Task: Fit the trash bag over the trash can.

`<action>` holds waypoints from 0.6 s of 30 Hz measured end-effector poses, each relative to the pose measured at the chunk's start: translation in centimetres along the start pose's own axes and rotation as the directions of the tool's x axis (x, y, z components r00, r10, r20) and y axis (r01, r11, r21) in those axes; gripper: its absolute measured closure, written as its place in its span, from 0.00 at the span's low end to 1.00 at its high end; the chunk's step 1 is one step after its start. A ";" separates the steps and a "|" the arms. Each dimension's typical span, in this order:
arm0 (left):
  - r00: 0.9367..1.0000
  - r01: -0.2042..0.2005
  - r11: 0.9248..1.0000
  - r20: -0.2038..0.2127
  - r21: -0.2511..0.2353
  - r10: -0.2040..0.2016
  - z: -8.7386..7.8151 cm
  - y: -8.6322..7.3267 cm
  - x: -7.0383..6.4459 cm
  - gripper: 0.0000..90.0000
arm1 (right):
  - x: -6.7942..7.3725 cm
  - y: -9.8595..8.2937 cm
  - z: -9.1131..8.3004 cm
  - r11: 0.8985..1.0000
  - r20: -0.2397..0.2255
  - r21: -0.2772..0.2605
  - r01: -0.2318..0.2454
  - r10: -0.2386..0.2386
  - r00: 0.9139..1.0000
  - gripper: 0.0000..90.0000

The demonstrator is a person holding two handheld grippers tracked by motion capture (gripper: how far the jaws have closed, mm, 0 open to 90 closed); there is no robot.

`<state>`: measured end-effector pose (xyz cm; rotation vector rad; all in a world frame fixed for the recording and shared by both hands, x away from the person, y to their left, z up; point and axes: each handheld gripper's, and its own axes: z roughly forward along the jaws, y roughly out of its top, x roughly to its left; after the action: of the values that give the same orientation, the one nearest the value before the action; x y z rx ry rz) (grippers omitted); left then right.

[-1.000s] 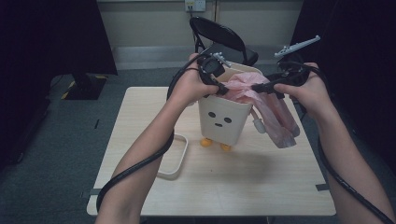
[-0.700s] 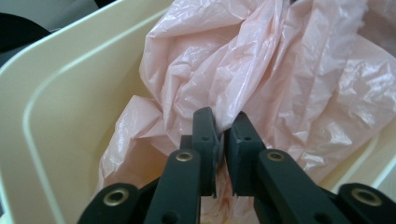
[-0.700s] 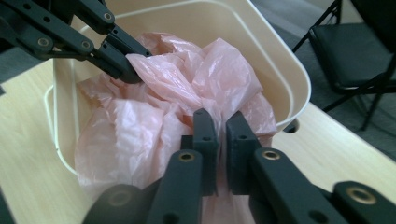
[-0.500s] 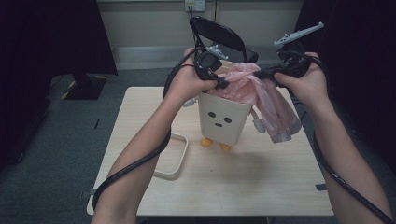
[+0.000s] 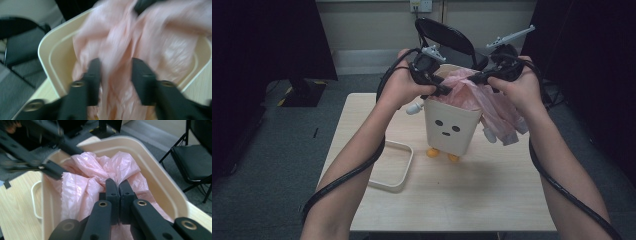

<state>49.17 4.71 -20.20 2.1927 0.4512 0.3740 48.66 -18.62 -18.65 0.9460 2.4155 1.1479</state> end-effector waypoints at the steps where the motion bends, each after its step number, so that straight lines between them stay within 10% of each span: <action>1: 1.000 -0.004 1.000 0.001 -0.018 0.004 -0.1 0.1 -0.1 0.56 | 0.0 -0.2 0.4 1.000 0.001 0.013 0.005 -0.005 1.000 0.99; 4: 1.000 -0.003 0.999 0.008 -0.053 0.003 -0.2 0.5 -0.2 0.41 | 0.0 -0.6 1.5 0.999 0.011 0.045 0.010 -0.011 1.000 0.98; 10: 0.999 -0.020 1.000 0.032 0.017 0.020 1.8 0.3 -0.5 0.45 | 0.1 -0.6 0.9 1.000 -0.010 -0.008 -0.016 0.016 1.000 0.98; 15: 0.999 -0.026 0.994 0.037 0.103 0.023 3.3 0.3 -0.9 0.82 | 0.3 -0.5 0.2 1.000 -0.029 -0.026 -0.001 0.000 1.000 0.94; 18: 1.000 0.020 0.990 0.021 0.137 -0.023 3.5 0.4 -0.8 0.92 | 0.4 -0.7 -0.3 0.999 -0.014 -0.039 0.017 -0.017 1.000 0.72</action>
<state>49.97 1.74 -22.07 2.3203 0.5010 0.3144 47.86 -18.84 -18.95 0.9068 2.3988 1.1948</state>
